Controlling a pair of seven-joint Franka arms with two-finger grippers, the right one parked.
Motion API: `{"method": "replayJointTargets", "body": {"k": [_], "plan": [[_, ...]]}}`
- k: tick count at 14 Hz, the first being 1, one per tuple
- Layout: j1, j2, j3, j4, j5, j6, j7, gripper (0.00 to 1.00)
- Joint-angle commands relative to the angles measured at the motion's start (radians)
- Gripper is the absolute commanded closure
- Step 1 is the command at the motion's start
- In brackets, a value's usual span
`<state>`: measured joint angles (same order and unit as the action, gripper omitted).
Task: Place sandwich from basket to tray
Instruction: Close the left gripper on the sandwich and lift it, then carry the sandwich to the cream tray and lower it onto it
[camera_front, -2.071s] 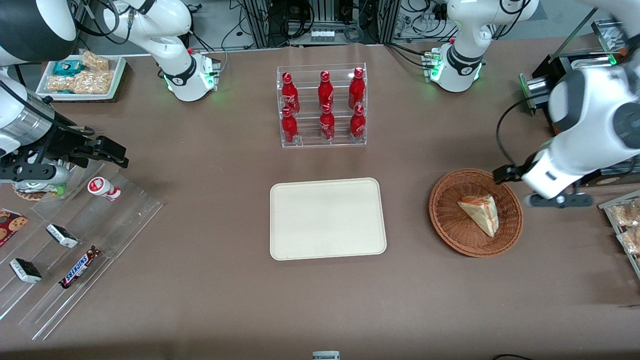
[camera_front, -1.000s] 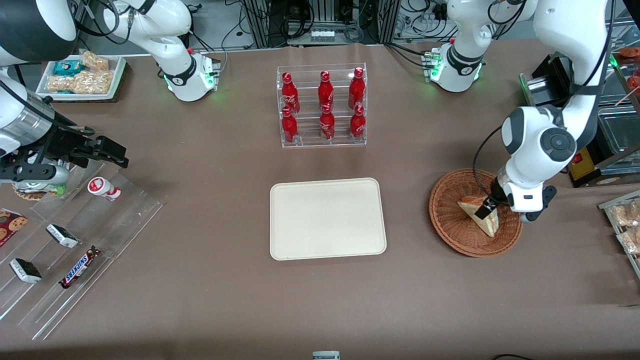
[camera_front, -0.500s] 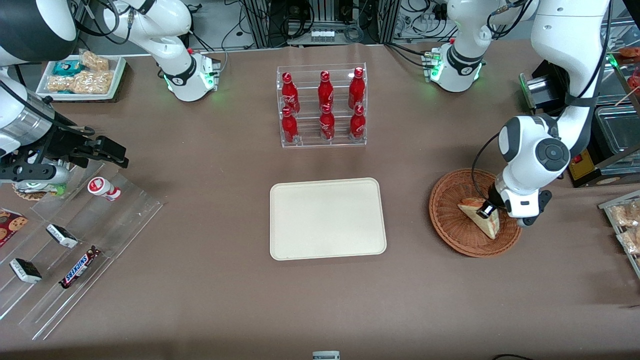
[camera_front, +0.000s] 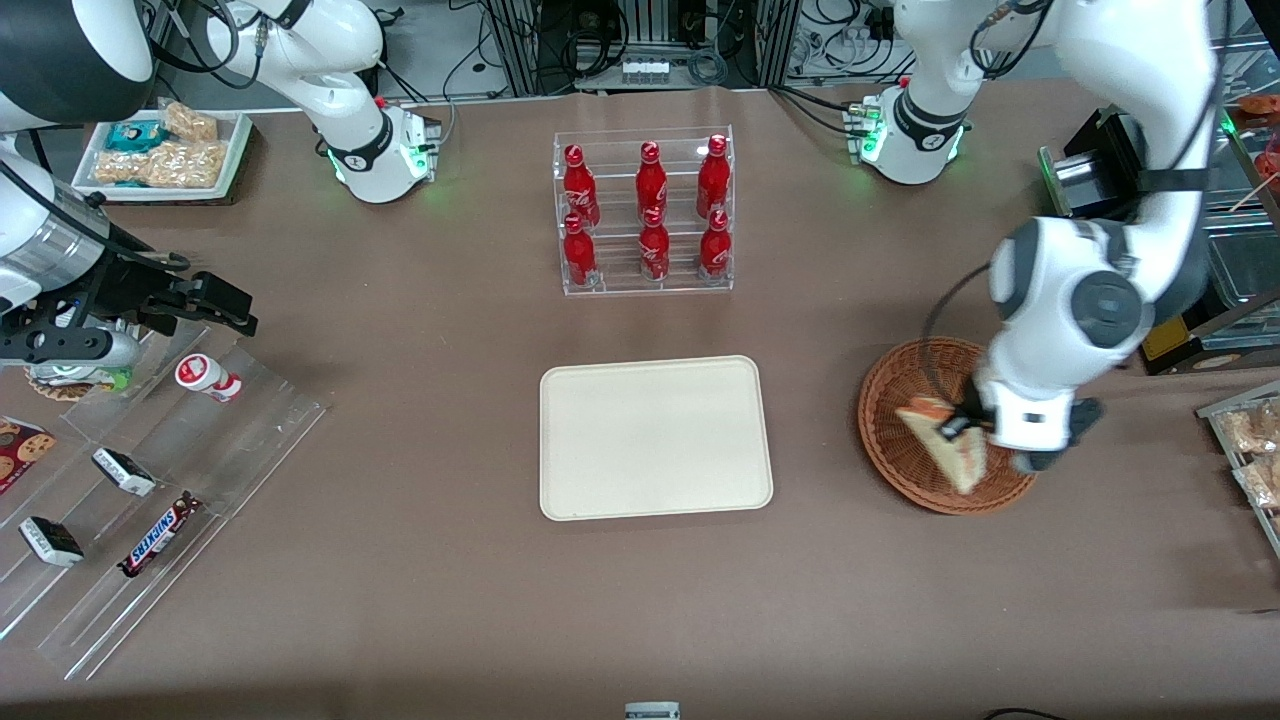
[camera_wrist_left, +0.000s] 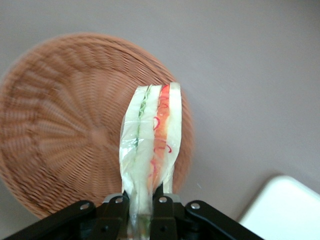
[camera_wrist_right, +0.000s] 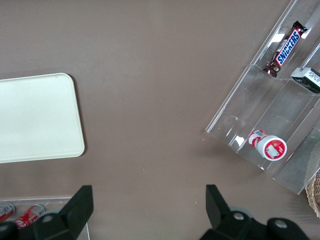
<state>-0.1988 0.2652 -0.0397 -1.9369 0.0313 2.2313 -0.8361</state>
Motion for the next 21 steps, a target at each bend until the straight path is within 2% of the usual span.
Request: {"method": "replayJointTargets", "body": {"k": [1,7,10,13,15,16,17,18,21], "plan": [[-0.136,0.086,0.008,0.097,0.002,0.001,0.034,0.93],[-0.405,0.362,0.011,0.409,0.009,0.001,-0.043,0.94],[-0.487,0.417,0.017,0.458,0.025,0.010,-0.089,0.94],[-0.533,0.463,0.017,0.457,0.102,0.100,-0.161,0.93],[-0.539,0.485,0.017,0.457,0.134,0.117,-0.204,0.88],[-0.539,0.485,0.015,0.455,0.134,0.120,-0.212,0.79],[-0.539,0.482,0.015,0.455,0.133,0.119,-0.222,0.46],[-0.539,0.470,0.017,0.454,0.140,0.113,-0.236,0.00],[-0.528,0.387,0.017,0.455,0.136,0.058,-0.238,0.00]]}}
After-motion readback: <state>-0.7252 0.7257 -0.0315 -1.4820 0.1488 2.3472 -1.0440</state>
